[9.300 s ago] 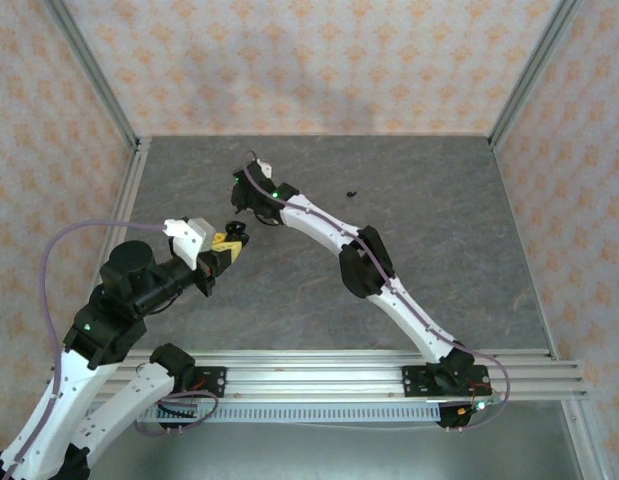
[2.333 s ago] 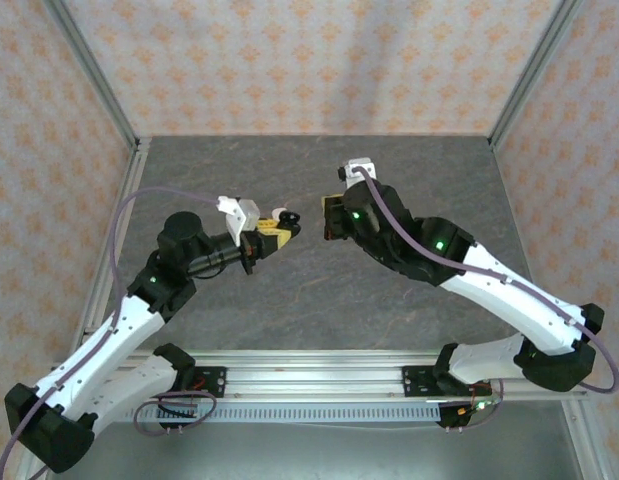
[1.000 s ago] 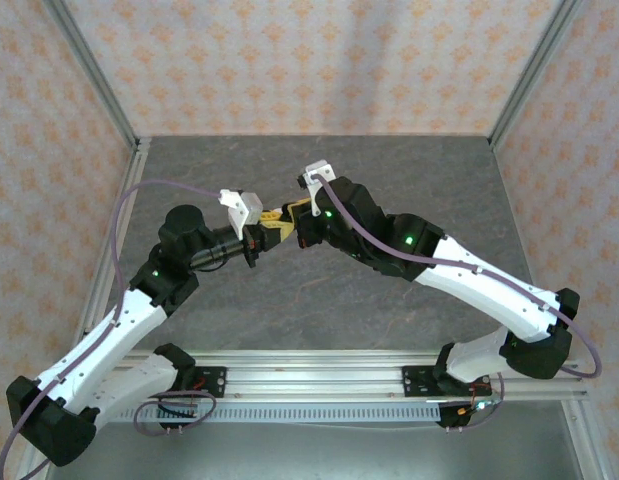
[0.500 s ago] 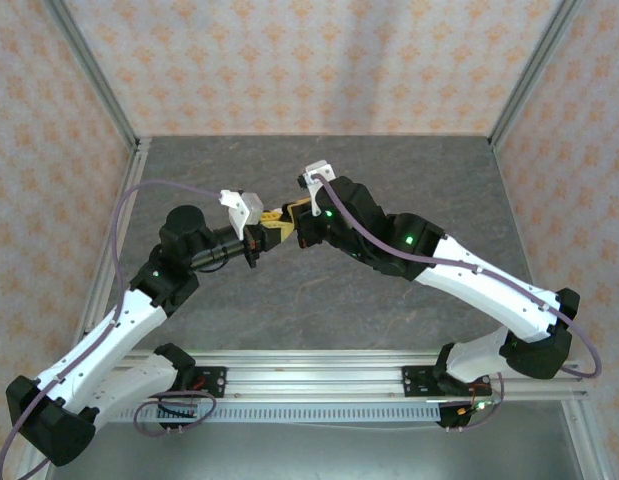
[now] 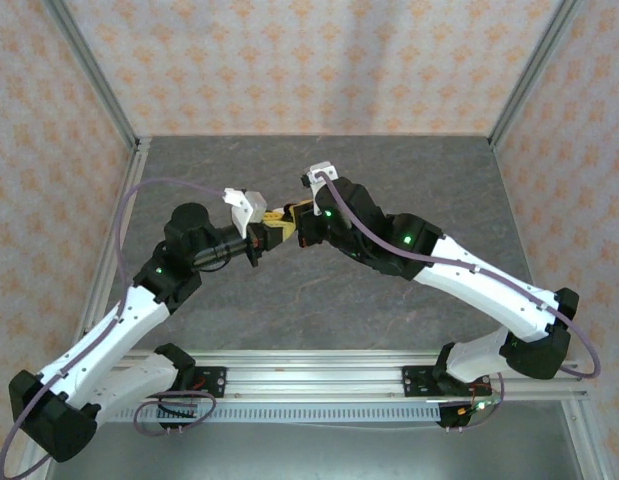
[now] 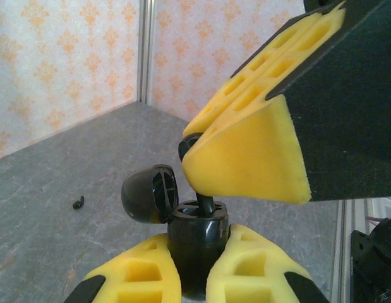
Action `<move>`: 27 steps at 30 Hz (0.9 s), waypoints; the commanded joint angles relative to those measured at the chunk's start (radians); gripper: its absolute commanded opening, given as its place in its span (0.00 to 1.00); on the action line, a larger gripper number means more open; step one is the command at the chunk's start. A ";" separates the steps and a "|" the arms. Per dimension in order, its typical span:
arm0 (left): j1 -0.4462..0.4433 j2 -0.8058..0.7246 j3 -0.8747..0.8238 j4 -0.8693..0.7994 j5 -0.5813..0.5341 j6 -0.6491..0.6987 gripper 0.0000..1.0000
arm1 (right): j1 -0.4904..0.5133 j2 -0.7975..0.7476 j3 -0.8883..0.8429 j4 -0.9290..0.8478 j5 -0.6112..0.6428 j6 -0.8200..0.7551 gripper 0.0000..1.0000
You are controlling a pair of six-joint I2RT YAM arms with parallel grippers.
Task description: Insert wireless bluetooth earbuds into charging case
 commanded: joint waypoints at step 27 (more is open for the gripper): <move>-0.005 0.027 0.012 0.159 -0.023 -0.096 0.00 | 0.025 -0.016 -0.042 0.065 -0.215 0.073 0.18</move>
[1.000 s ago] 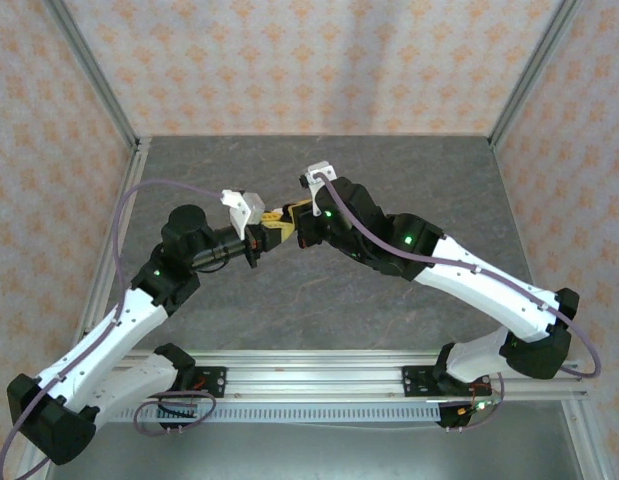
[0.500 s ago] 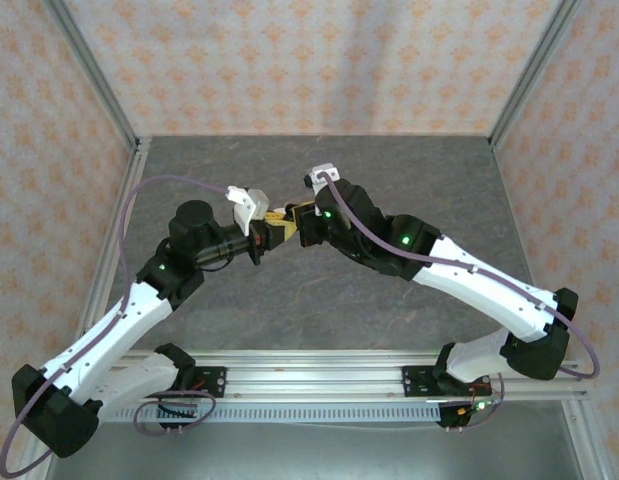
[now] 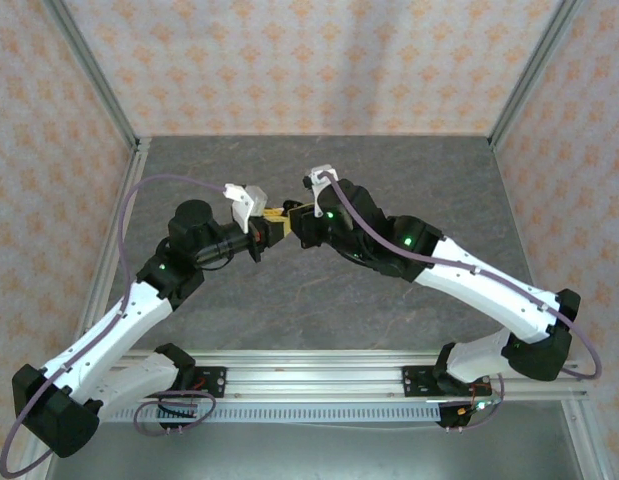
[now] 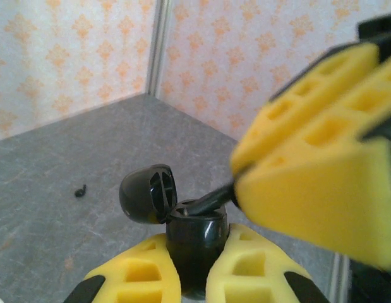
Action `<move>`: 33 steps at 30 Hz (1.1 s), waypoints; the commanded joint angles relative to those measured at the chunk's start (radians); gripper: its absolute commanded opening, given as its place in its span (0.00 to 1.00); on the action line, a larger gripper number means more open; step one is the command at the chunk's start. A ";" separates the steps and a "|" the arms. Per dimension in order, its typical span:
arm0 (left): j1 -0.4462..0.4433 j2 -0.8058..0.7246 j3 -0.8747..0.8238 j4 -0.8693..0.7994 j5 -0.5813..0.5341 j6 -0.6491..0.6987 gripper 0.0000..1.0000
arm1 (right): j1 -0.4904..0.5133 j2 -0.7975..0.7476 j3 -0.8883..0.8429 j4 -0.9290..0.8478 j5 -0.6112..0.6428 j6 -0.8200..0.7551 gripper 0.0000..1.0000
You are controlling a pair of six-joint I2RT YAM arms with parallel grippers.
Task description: Insert wireless bluetooth earbuds into charging case
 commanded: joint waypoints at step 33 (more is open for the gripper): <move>-0.007 -0.046 -0.036 0.145 0.033 0.000 0.00 | -0.117 0.017 0.128 -0.090 -0.233 0.100 0.15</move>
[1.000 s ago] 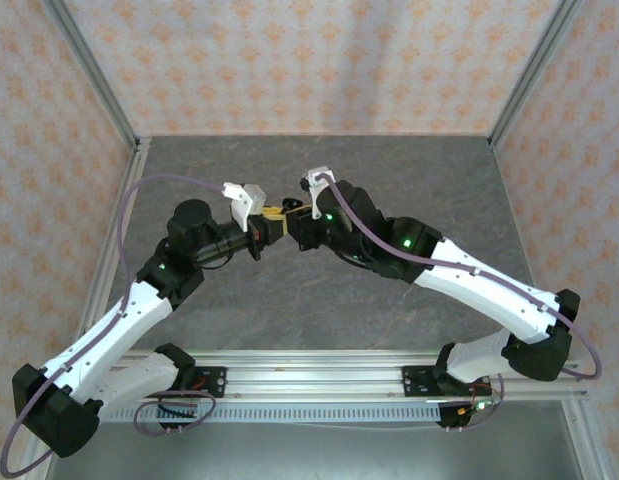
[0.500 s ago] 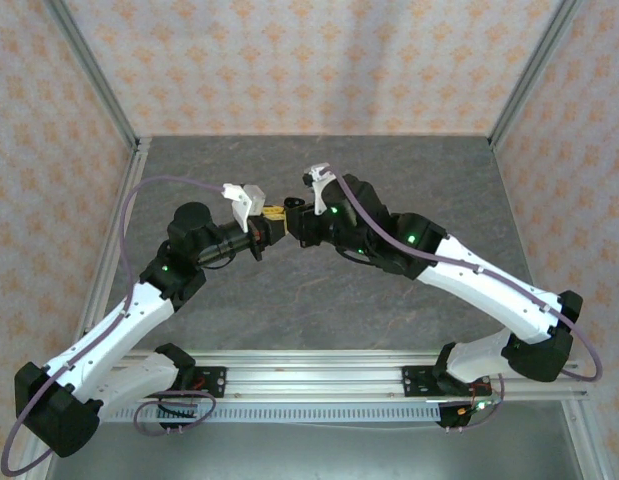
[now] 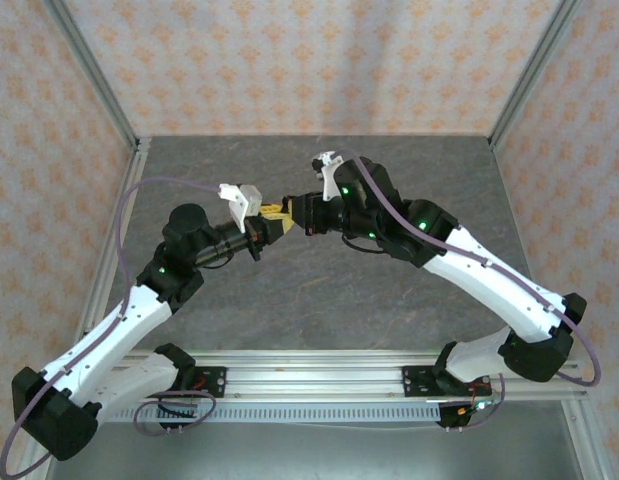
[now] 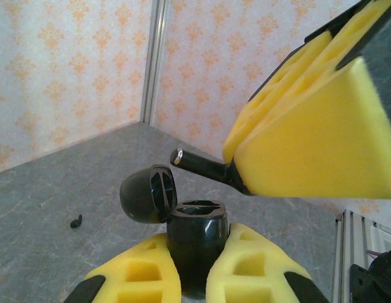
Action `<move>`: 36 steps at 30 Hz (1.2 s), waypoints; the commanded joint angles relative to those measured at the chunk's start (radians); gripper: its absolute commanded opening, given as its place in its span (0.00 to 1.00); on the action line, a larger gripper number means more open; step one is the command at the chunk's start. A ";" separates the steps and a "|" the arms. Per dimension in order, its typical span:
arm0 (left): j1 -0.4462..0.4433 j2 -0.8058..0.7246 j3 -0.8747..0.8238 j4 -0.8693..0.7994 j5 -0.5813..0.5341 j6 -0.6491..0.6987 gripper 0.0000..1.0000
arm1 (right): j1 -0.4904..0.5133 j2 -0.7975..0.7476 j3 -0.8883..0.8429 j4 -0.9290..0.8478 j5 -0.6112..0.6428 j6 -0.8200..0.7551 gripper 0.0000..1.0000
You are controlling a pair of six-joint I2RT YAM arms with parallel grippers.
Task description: Insert wireless bluetooth earbuds into charging case
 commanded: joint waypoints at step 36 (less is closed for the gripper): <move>-0.004 -0.088 -0.046 -0.241 0.046 0.287 0.00 | -0.351 0.329 -0.536 0.152 -0.416 0.109 0.11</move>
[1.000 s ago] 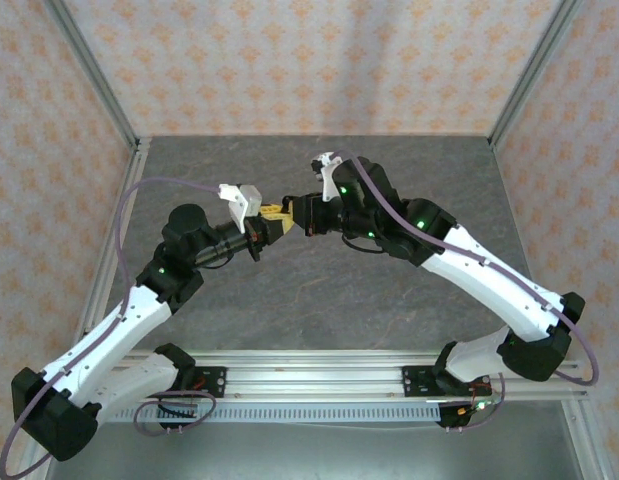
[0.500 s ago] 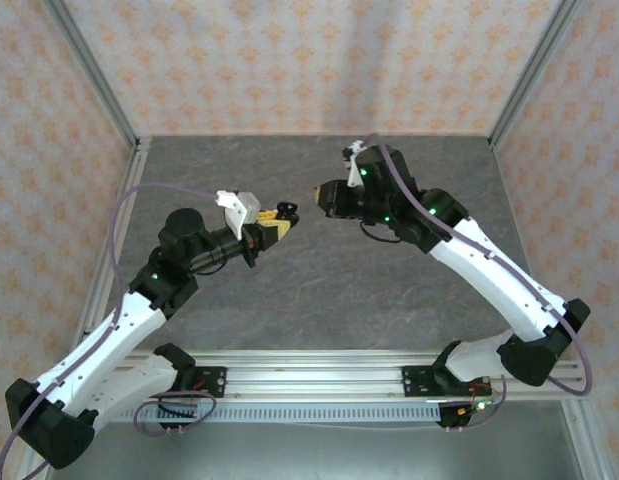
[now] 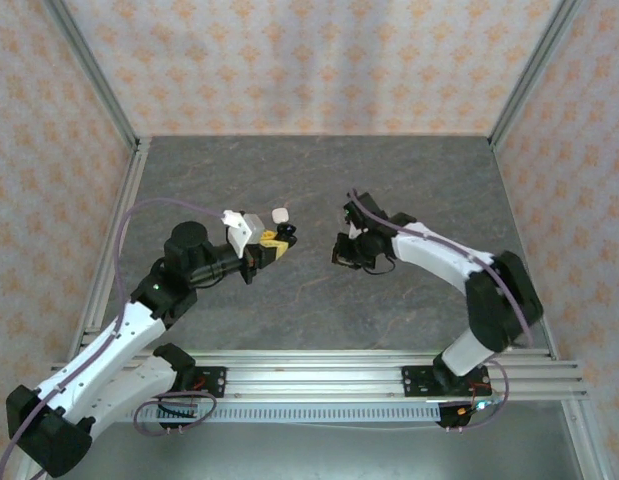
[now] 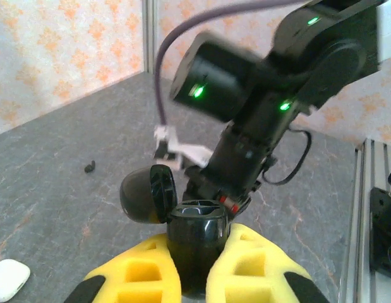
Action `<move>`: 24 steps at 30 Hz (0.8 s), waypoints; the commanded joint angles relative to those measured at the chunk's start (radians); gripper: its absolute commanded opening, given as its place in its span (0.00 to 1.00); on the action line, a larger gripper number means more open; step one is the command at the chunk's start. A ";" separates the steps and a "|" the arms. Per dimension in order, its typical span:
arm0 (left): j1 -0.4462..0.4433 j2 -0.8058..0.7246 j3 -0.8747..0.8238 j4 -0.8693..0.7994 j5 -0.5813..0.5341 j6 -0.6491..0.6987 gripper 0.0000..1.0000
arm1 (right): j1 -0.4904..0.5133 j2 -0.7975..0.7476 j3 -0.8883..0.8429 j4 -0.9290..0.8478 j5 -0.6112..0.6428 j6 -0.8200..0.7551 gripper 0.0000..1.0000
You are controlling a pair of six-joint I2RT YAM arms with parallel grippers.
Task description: Insert wireless bluetooth earbuds into charging case
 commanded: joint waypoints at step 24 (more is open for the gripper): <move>-0.002 -0.013 0.052 -0.124 -0.051 0.162 0.00 | 0.083 0.100 0.213 -0.269 0.152 -0.014 0.33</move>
